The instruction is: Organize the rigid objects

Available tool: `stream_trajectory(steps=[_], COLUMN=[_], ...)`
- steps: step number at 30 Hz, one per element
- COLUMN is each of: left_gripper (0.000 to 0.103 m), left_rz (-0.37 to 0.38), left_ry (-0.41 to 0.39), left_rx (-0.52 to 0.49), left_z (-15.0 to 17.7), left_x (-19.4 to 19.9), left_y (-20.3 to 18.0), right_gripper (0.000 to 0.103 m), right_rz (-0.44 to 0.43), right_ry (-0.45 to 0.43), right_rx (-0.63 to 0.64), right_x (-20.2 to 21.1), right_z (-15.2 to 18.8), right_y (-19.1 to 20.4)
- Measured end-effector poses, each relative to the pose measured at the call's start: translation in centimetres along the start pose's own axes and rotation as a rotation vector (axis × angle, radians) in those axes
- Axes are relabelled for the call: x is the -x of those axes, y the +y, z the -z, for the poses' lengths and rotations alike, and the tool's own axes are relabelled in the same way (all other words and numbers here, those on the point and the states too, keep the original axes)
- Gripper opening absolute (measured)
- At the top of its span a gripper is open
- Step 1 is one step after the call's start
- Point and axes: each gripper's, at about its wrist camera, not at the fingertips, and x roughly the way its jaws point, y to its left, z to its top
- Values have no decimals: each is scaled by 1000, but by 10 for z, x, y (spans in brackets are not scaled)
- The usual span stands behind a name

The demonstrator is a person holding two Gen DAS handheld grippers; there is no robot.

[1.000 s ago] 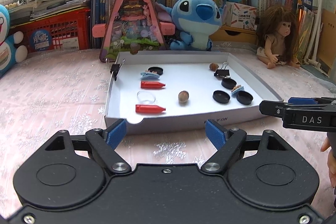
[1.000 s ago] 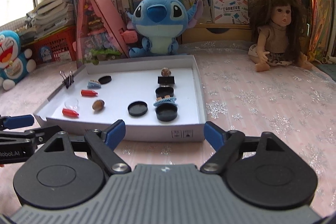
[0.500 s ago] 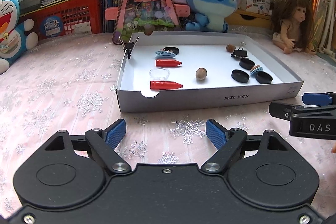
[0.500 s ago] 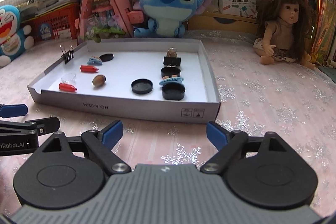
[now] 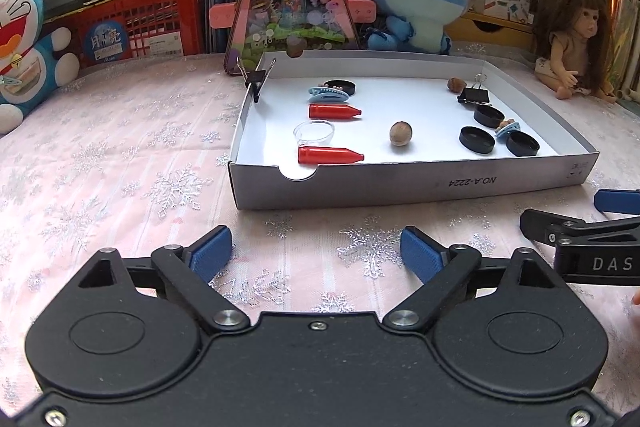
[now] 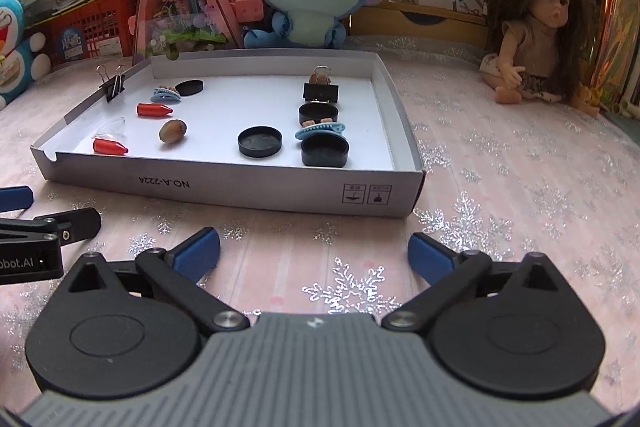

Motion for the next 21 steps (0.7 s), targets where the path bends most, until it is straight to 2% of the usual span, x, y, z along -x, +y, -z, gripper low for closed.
stream_trajectory(steps=[6,21], left_gripper=[102,103], left_rz=[-16,-26], left_ry=[13,14], left_rx=[7,17], left_z=[-1,0], left_x=[-4,-3], left_y=[1,2], right_gripper=[103,103], right_rz=[-6,-12], right_ry=[2,2], right_rx=[-7,-13], right_x=[-1,-1], right_z=[0,0], right_y=[-1,-1])
